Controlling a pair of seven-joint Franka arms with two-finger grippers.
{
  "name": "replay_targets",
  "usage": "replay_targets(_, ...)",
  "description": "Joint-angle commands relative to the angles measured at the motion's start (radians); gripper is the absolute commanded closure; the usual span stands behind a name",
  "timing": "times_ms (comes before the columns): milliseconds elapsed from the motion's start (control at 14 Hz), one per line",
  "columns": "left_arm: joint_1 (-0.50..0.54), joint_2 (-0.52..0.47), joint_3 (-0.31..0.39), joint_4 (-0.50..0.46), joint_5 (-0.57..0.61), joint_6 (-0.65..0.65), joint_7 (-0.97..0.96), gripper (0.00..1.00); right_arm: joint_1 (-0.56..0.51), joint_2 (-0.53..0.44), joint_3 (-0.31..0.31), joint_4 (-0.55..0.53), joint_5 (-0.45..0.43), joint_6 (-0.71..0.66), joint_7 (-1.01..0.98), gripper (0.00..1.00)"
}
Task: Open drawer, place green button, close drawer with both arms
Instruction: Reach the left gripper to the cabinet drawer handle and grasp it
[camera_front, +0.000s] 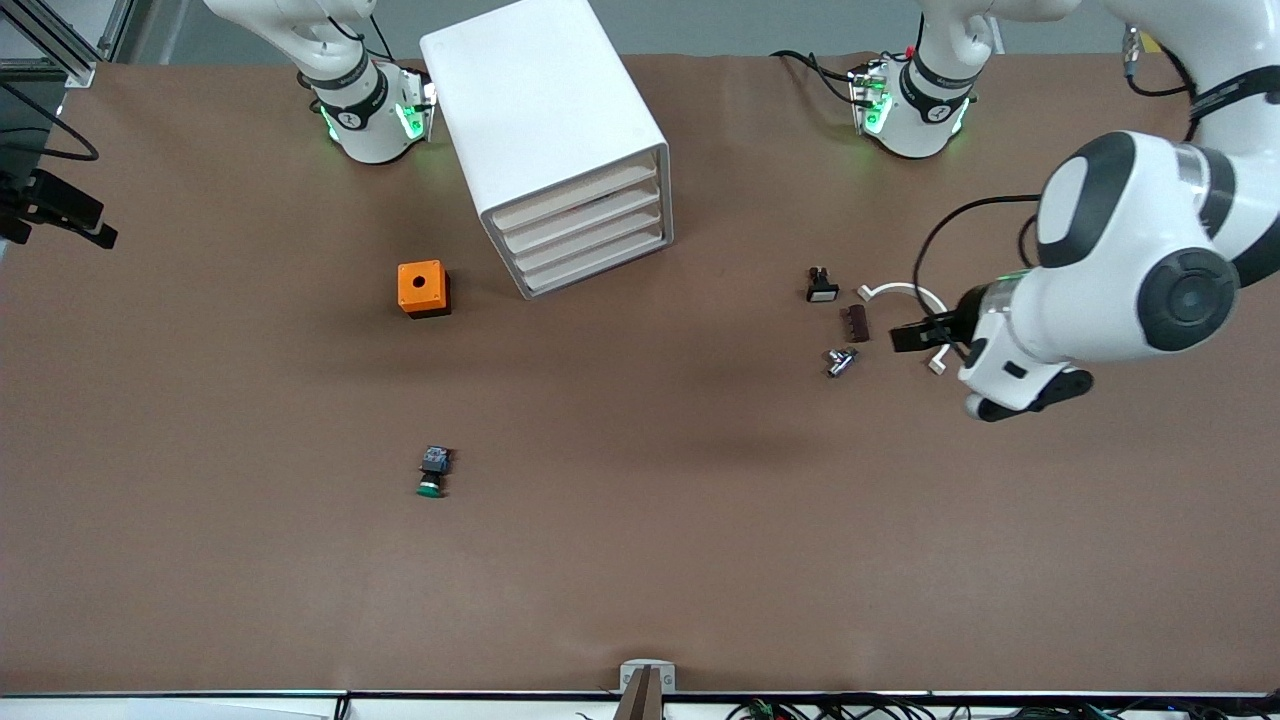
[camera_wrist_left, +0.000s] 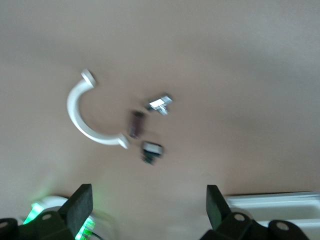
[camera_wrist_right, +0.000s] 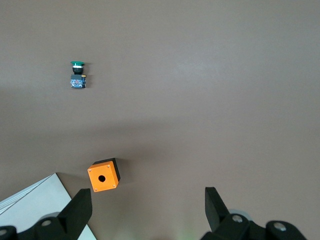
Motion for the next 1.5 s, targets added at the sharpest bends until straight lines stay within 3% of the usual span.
replay_targets(0, -0.042, 0.099, 0.007, 0.075, -0.137, -0.032, -0.278, 0.00, -0.010, -0.024, 0.009, -0.021, -0.007, -0.001, -0.001, 0.00)
replay_targets(214, -0.086, 0.185, 0.004, 0.107, -0.299, -0.031, -0.588, 0.00, -0.010, -0.023, 0.009, -0.021, -0.007, -0.004, -0.001, 0.00)
replay_targets(714, -0.127, 0.379, -0.033, 0.157, -0.526, -0.041, -1.197, 0.01, -0.010, -0.023, 0.009, -0.019, -0.007, -0.006, -0.002, 0.00)
replay_targets(929, -0.127, 0.452, -0.034, 0.157, -0.677, -0.131, -1.409, 0.00, -0.010, -0.021, 0.009, -0.019, -0.007, -0.006, -0.002, 0.00)
replay_targets(1429, -0.142, 0.603, -0.096, 0.135, -0.849, -0.153, -1.629, 0.01, -0.010, -0.018, 0.009, -0.019, -0.007, -0.007, -0.002, 0.00)
